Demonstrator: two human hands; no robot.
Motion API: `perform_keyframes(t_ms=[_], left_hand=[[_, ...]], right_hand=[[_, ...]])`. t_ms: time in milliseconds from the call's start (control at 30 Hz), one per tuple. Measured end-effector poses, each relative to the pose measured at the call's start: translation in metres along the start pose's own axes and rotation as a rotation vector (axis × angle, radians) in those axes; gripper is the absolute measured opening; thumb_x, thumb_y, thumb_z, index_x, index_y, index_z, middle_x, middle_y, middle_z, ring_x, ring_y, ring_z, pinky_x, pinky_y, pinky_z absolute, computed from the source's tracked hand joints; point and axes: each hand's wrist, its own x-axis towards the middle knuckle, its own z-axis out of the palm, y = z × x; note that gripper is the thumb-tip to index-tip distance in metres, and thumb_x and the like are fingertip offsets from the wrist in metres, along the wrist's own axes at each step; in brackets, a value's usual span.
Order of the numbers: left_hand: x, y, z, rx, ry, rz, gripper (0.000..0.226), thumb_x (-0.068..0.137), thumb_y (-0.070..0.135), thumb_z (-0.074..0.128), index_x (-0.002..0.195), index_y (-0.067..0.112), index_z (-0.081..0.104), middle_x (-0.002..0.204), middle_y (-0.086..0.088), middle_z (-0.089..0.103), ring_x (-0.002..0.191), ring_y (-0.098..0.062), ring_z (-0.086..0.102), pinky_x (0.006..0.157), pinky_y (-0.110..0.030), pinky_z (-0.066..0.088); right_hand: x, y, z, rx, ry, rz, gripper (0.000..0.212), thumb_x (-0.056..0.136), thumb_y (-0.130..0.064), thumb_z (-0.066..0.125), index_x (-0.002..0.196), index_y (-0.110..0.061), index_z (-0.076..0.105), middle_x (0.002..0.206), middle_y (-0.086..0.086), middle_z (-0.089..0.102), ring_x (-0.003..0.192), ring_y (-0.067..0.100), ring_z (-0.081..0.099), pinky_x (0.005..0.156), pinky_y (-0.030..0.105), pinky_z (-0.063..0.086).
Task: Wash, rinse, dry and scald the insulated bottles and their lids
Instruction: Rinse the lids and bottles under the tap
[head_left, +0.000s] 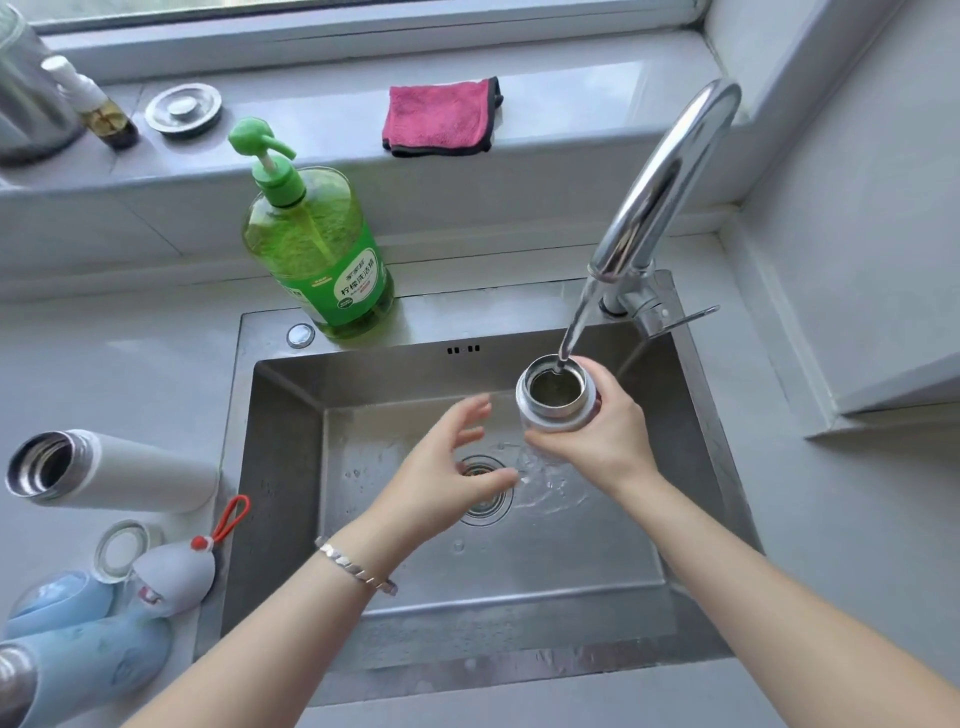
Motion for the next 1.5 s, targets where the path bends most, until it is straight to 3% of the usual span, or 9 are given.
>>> perform_keyframes(t_ms=[100,233,400,500,633,700,867,1100,1500], left_hand=[[0.016,0.021,0.012,0.205,-0.118,0.150,0.109,0.062,0.020,0.085,0.137,0.052,0.013,0.141,0.030,0.029,0.129,0.009,0.031,0.102,-0.015,0.031],[0.023,0.032,0.032,0.084,-0.054,0.185,0.094,0.057,0.020,0.088,0.124,0.049,0.029,0.106,0.042,0.052,0.101,0.015,0.053,0.082,-0.004,0.041],[0.022,0.023,0.040,-0.030,0.105,0.079,0.070,0.058,0.015,0.084,0.109,0.039,0.043,0.091,0.018,0.062,0.083,0.004,0.060,0.070,-0.013,0.050],[0.023,0.016,0.034,0.021,0.125,0.028,0.067,0.057,0.015,0.082,0.104,0.043,0.043,0.092,0.017,0.062,0.081,0.000,0.059,0.068,-0.015,0.049],[0.023,0.010,0.023,0.084,0.138,0.017,0.066,0.055,0.017,0.082,0.099,0.048,0.044,0.094,0.019,0.060,0.087,-0.001,0.056,0.069,-0.013,0.046],[0.024,0.011,0.018,0.122,0.138,0.033,0.064,0.055,0.015,0.082,0.097,0.047,0.046,0.093,0.020,0.060,0.087,-0.001,0.055,0.065,-0.008,0.043],[0.022,0.010,0.001,0.526,0.127,-0.028,0.072,0.050,0.035,0.074,0.113,0.047,0.041,0.098,0.011,0.055,0.094,-0.019,0.052,0.072,-0.033,0.050],[-0.003,0.009,-0.028,1.425,-0.030,-0.161,0.082,0.068,0.040,0.070,0.137,0.029,0.026,0.118,0.002,0.048,0.105,-0.026,0.045,0.075,-0.033,0.033],[-0.078,0.002,-0.047,1.745,-0.065,-0.239,0.057,0.081,0.024,0.064,0.129,0.015,0.034,0.124,-0.004,0.050,0.113,-0.029,0.042,0.088,-0.036,0.035]], right_hand=[[-0.009,-0.007,-0.010,0.111,-0.095,0.000,0.071,0.048,-0.012,0.090,0.109,-0.030,0.059,0.103,-0.016,0.066,0.097,-0.001,0.061,0.087,0.018,0.046],[-0.023,-0.013,-0.027,0.230,-0.197,-0.012,0.069,0.052,-0.011,0.090,0.111,-0.024,0.057,0.102,-0.015,0.065,0.098,-0.001,0.061,0.084,0.012,0.045],[0.009,0.008,-0.057,0.251,-0.253,0.166,0.100,0.064,-0.071,0.062,0.140,-0.015,0.031,0.140,-0.010,0.039,0.128,0.003,0.040,0.103,0.018,0.031],[0.051,0.032,-0.075,0.285,0.090,0.349,0.075,0.093,-0.036,0.052,0.148,-0.007,0.010,0.154,0.004,0.020,0.138,0.011,0.027,0.110,0.024,0.019],[0.088,0.043,-0.074,0.428,0.175,0.331,0.038,0.084,-0.003,0.044,0.121,-0.012,0.036,0.119,-0.004,0.053,0.110,0.006,0.050,0.106,0.030,0.030],[0.096,0.041,-0.069,0.349,0.188,0.328,0.052,0.073,-0.009,0.043,0.124,-0.010,0.035,0.128,-0.001,0.052,0.116,0.013,0.048,0.109,0.032,0.031],[0.102,0.025,-0.073,0.110,0.068,0.332,0.076,0.083,-0.003,0.042,0.149,-0.016,0.007,0.151,-0.001,0.030,0.133,0.019,0.035,0.108,0.029,0.026],[0.050,0.039,-0.061,-0.119,-0.197,0.367,0.071,0.087,0.001,0.043,0.148,-0.004,0.008,0.153,0.015,0.023,0.140,0.023,0.026,0.114,0.033,0.021],[-0.037,0.003,-0.013,-0.645,-0.685,0.098,0.048,0.088,-0.011,0.043,0.136,-0.010,0.045,0.136,0.008,0.052,0.124,0.021,0.049,0.104,0.029,0.037]])
